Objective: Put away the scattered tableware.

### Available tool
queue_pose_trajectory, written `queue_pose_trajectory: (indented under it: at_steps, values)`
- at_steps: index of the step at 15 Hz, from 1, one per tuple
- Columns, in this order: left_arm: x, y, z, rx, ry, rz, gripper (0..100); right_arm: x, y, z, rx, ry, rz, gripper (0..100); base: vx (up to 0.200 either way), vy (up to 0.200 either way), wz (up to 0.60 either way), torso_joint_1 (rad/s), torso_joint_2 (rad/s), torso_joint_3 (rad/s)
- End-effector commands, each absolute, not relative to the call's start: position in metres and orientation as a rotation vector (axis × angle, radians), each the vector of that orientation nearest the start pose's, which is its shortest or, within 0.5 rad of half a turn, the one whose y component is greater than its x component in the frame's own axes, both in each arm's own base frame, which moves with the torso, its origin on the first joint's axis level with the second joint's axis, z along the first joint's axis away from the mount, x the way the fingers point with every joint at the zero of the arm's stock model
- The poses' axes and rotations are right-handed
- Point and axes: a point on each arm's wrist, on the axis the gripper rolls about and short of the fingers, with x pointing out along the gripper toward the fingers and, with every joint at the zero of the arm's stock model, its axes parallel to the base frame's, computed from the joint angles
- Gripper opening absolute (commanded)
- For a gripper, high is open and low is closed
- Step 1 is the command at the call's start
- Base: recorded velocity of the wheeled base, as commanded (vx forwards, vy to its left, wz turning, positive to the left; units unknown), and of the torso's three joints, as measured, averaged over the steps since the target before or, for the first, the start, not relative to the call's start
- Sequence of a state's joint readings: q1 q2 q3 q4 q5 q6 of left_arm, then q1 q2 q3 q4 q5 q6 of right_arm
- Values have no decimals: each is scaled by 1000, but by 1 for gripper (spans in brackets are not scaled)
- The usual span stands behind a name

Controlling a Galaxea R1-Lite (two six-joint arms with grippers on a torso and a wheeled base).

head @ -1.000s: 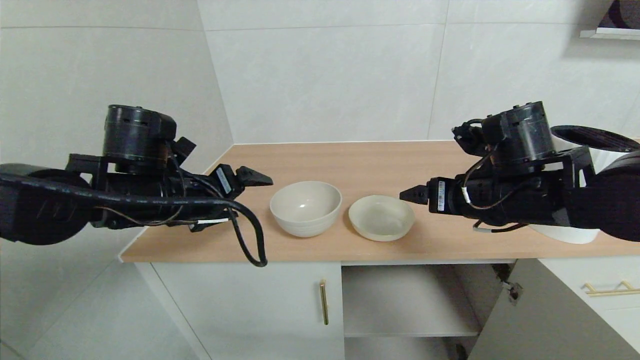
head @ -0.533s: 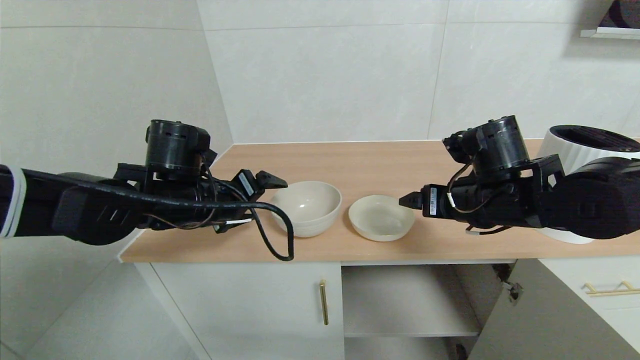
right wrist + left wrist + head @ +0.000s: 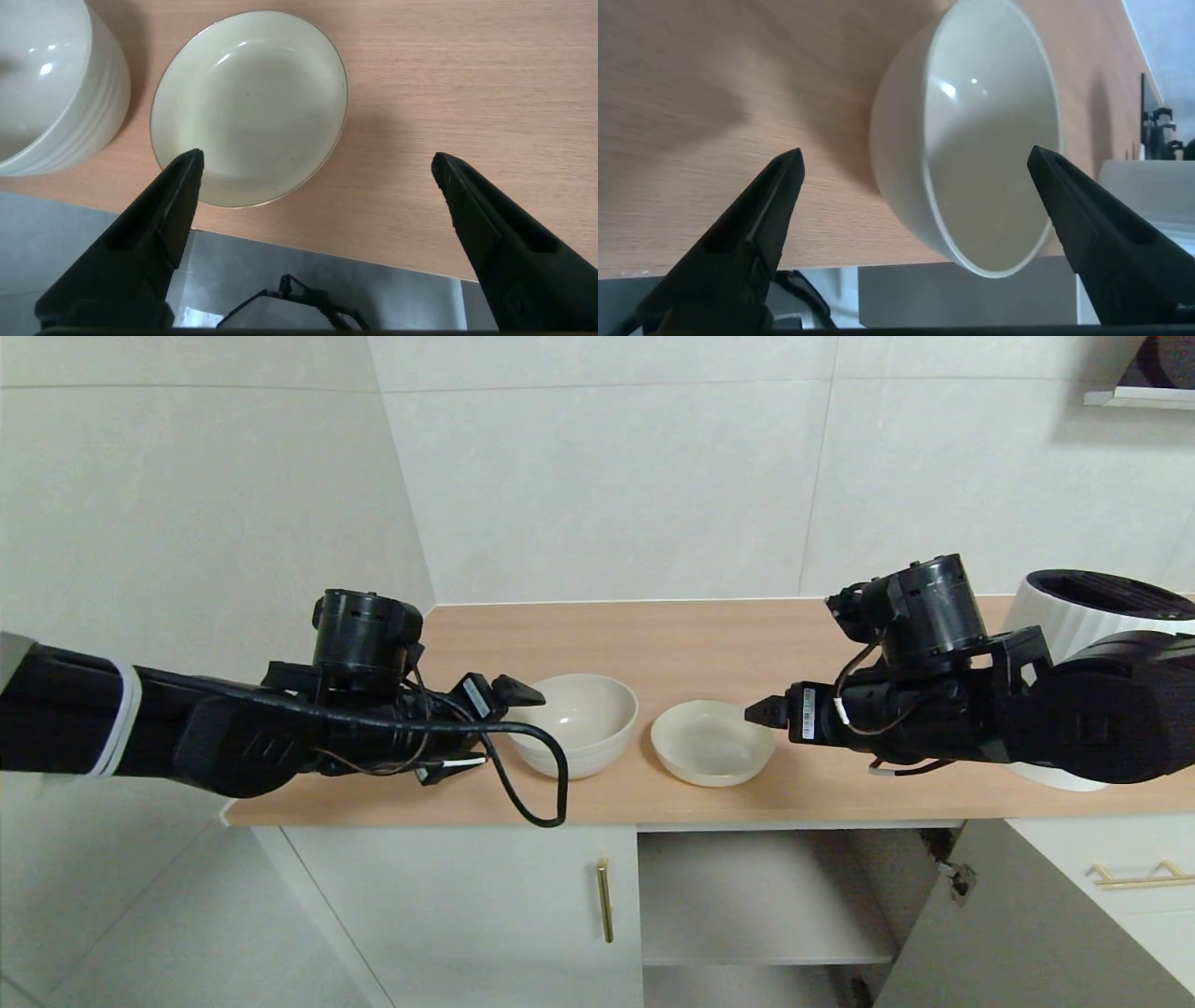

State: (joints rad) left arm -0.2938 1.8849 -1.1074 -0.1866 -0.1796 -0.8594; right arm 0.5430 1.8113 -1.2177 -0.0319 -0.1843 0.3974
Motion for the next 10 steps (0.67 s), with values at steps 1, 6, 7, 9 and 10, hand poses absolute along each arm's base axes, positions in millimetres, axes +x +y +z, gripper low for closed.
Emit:
queue_pose_trajectory:
  at_steps: [1,6,7,9,10]
  values:
    - [339,-108,156,-781,762,-172,100,297,174,203,184,583,239,100,0,0,0,0,0,0]
    - [340,-109,154,-778,767,-169,0,297,174,203,182,584,239,100,0,0,0,0,0,0]
    - [340,-109,155,-781,765,-172,0,297,174,203,183,583,240,100,0,0,0,0,0,0]
    - [340,-109,156,-781,762,-172,0,297,174,203,184,583,239,100,0,0,0,0,0,0]
    - [339,-109,157,-781,760,-172,0,297,174,203,184,585,239,100,0,0,0,0,0,0]
